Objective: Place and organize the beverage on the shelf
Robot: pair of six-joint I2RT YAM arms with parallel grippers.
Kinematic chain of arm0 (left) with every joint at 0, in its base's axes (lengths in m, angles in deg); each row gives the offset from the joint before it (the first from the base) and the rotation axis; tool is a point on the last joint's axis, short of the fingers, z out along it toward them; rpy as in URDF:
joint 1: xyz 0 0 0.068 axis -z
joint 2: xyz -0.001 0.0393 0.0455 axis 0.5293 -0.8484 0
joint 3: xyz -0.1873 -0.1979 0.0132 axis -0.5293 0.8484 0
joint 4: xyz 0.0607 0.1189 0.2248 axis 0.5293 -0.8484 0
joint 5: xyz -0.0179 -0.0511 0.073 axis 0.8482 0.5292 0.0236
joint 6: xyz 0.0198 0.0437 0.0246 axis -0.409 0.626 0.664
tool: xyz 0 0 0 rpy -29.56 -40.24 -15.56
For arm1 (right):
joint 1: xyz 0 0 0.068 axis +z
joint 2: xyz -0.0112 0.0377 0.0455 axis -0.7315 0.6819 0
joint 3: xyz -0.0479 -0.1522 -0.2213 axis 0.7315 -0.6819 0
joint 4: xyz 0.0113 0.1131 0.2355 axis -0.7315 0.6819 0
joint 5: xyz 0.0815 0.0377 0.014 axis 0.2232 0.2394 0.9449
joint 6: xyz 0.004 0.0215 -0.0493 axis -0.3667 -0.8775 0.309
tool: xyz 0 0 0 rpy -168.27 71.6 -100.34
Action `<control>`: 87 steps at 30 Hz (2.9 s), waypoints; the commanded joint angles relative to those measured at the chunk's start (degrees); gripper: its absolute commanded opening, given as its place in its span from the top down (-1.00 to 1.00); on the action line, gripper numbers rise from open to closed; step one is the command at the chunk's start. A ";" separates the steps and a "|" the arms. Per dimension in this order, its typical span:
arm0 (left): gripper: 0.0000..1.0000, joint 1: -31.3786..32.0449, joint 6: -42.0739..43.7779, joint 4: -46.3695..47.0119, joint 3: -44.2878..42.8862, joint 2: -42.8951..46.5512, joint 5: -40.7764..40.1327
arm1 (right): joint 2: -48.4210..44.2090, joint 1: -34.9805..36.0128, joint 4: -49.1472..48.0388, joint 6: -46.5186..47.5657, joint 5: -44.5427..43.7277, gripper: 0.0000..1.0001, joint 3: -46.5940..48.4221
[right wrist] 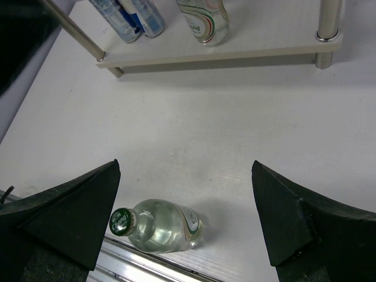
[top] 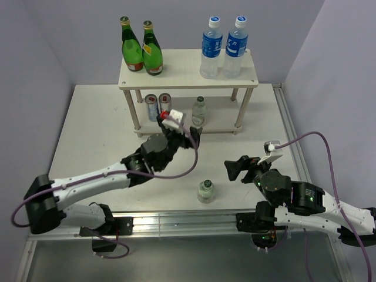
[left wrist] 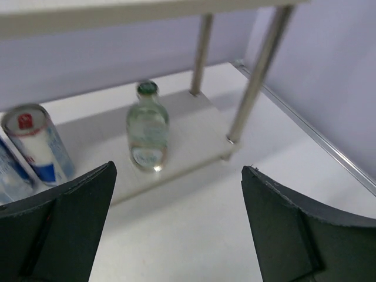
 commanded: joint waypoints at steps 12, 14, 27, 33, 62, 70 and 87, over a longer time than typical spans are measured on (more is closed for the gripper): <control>-0.73 19.55 -14.71 -0.21 30.10 25.55 12.10 | 1.90 0.55 0.93 -1.80 -2.90 -1.00 0.69; -0.72 20.52 -14.27 2.16 30.19 23.79 12.19 | 2.08 0.63 1.11 -2.15 -3.24 -1.00 0.69; -0.74 21.58 -10.67 17.90 26.15 3.67 9.82 | 1.64 1.51 2.25 -3.47 -4.30 -1.00 0.86; -0.74 21.58 -8.74 20.98 22.21 -2.48 8.15 | 1.90 1.78 2.34 -3.30 -4.39 -1.00 0.86; 0.99 16.66 -4.43 13.52 5.44 -12.94 0.32 | -0.12 4.50 3.57 -5.05 -6.50 -1.00 0.86; 0.99 5.68 0.66 10.53 -10.57 -20.68 7.70 | -0.12 5.64 5.24 -6.81 -7.91 -1.00 1.22; 0.99 -7.60 1.11 4.10 -43.72 -41.43 12.36 | -2.14 9.25 6.91 -8.83 -10.10 -1.00 1.39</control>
